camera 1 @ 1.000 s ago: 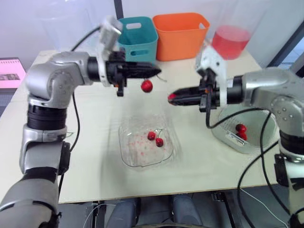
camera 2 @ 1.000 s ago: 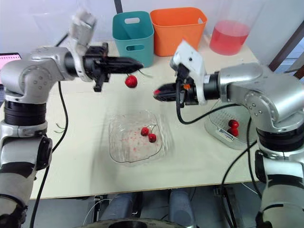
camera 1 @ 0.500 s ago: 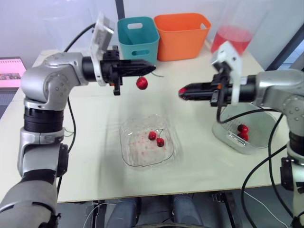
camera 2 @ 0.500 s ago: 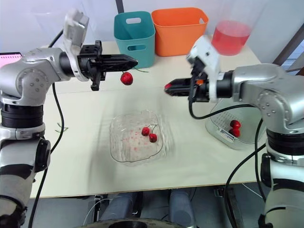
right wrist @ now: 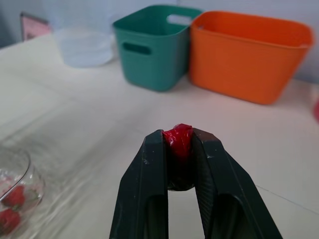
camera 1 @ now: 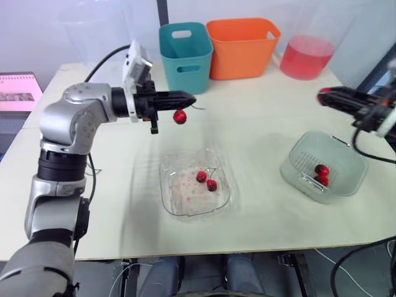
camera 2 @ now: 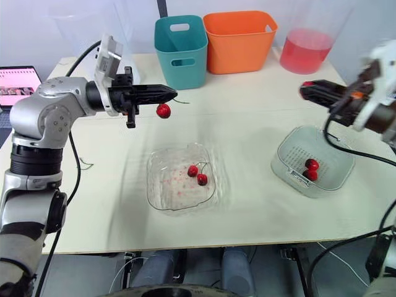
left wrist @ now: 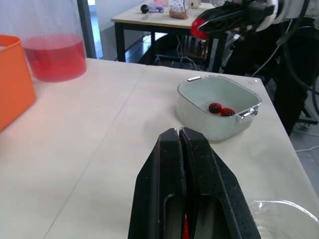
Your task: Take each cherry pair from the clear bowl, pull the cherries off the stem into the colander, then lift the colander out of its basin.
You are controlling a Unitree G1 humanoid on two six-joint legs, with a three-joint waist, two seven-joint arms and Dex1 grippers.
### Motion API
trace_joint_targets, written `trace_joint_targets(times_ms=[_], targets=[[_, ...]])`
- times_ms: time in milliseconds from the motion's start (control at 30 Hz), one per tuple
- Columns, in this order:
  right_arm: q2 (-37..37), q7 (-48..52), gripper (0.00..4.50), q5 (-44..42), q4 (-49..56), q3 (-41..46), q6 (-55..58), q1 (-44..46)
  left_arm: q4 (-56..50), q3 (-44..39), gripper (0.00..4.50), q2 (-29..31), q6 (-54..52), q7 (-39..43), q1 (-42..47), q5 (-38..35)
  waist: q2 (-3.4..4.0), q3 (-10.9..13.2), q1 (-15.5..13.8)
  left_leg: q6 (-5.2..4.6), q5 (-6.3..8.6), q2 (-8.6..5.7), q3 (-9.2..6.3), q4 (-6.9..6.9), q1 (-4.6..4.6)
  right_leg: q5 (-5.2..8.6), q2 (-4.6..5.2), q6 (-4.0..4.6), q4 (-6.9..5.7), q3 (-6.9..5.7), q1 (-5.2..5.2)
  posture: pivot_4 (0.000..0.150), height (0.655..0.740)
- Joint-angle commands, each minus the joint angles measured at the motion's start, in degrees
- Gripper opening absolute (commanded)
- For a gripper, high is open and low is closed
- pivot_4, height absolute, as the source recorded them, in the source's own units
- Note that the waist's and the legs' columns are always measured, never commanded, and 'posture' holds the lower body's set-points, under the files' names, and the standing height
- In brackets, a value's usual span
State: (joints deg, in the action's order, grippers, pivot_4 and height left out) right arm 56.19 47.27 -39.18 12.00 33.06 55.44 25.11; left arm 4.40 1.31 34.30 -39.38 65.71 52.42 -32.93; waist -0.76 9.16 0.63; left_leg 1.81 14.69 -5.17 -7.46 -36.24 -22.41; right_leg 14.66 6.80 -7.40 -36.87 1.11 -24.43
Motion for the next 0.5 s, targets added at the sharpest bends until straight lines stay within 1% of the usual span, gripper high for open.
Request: trace_joint_targets(times_ms=[33,233,367,500], targets=[[2.31,1.34,0.29,-1.17,0.8,6.2,-0.02,-3.98,-1.99,-1.17,0.0,0.45,0.26,-0.39,-0.28,-0.37,0.0,0.0,0.09,0.0,0.0,0.0,0.0,0.0,0.0,0.0,0.0,0.0,-0.01,0.0,0.0,0.15,0.74],[4.32,3.89,0.29,0.67,-2.04,8.27,-2.95,-10.97,-2.0,-0.58,0.0,0.68,0.65,-0.05,-0.67,0.12,0.02,-0.01,0.13,-0.04,0.02,0.02,0.07,-0.02,0.03,0.0,-0.02,0.0,-0.04,0.02,0.01,0.15,0.74],[6.59,7.12,0.29,2.62,-4.66,7.13,-6.06,-14.85,-2.31,0.5,0.0,1.56,1.66,1.14,-1.36,1.38,0.02,-0.01,0.09,-0.03,0.02,0.01,0.21,-0.03,0.04,0.0,-0.01,0.0,-0.03,0.02,0.04,0.15,0.74],[7.12,8.09,0.29,5.99,-6.75,3.44,-10.69,-16.73,-2.82,0.83,0.0,2.03,1.64,1.73,-1.78,1.57,0.01,-0.01,0.11,-0.02,0.01,0.02,0.29,-0.06,0.04,0.0,-0.01,0.0,-0.03,0.01,0.05,0.15,0.74]])
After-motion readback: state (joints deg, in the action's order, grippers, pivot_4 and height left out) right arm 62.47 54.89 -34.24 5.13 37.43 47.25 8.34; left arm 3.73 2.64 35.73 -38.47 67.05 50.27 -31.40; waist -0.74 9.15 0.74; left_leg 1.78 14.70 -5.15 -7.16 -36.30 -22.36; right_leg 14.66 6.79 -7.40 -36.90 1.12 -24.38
